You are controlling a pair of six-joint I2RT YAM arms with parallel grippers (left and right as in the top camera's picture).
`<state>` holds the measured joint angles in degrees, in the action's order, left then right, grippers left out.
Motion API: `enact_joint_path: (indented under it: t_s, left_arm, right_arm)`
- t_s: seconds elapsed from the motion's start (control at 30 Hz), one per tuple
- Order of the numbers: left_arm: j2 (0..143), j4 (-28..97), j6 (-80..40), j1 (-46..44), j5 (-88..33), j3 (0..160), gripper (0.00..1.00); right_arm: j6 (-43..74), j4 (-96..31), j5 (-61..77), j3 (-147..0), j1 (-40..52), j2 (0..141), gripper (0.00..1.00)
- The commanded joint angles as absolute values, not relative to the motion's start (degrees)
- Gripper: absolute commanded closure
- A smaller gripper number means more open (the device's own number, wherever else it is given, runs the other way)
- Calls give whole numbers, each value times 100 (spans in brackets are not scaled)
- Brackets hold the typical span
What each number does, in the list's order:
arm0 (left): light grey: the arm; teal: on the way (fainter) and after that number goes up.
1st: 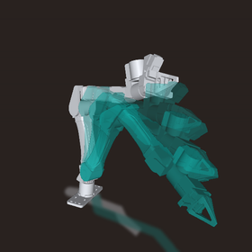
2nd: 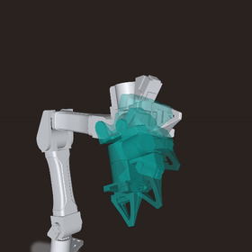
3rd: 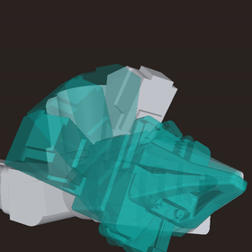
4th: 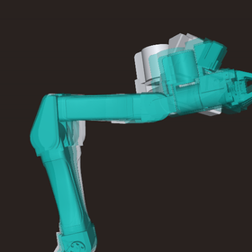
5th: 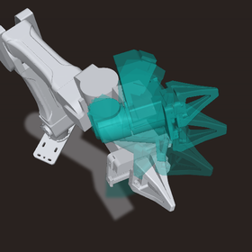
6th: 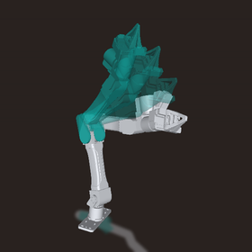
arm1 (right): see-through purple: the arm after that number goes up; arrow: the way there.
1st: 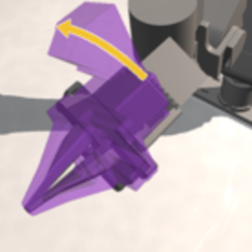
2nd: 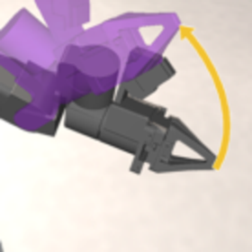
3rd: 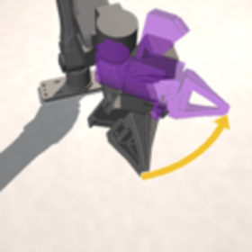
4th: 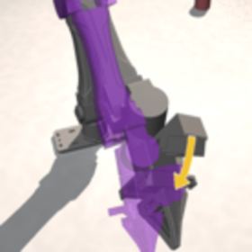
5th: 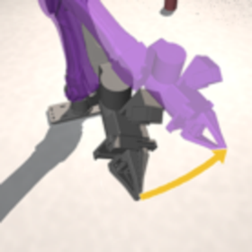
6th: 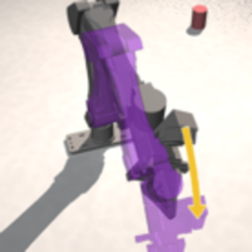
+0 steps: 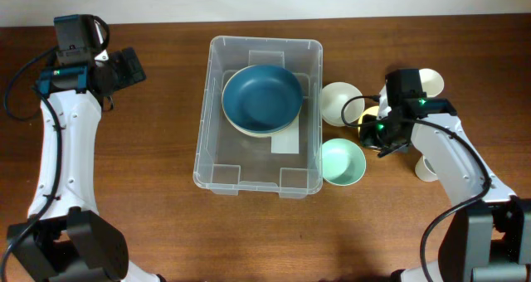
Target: Pack container
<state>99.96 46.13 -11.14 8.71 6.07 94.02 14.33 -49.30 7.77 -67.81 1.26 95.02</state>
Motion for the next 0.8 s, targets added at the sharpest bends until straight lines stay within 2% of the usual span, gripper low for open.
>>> enact_joint_path:
  t_s: [0.0,0.03,0.07,0.1,0.13,0.4,0.47,0.67,0.7,0.73,0.77]
  left_arm:
    - [9929,4613,-1103,880,631,9496,0]
    - [9929,4613,-1103,880,631,9496,0]
    - [9929,4613,-1103,880,631,9496,0]
    - [9929,4613,-1103,880,631,9496,0]
    - [9929,4613,-1103,880,631,9496,0]
    - [9929,4613,-1103,880,631,9496,0]
    - [9929,4613,-1103,880,631,9496,0]
    - [9929,4613,-1103,880,631,9496,0]
    - [9929,4613,-1103,880,631,9496,0]
    - [9929,4613,-1103,880,631,9496,0]
    - [9929,4613,-1103,880,631,9496,0]
  right_arm:
    - [1396,-4928,703,-7026,99,9419,58]
    - [1398,-4936,705,-7067,99,9421,59]
    - [1398,-4976,703,-7129,99,9421,83]
    - [1398,-5002,703,-7166,99,9419,95]
    - [1398,-5041,703,-7212,99,9421,96]
    - [1378,-5468,648,-7609,99,9419,96]
    - [1382,-5516,268,-7609,99,9419,96]
    - [1350,-5352,134,-7609,99,9421,96]
    - [1214,-5266,117,-7609,99,9421,92]
    - [1179,-5225,95,-7609,99,9421,82]
    - [1103,-5153,56,-7609,99,9421,60]
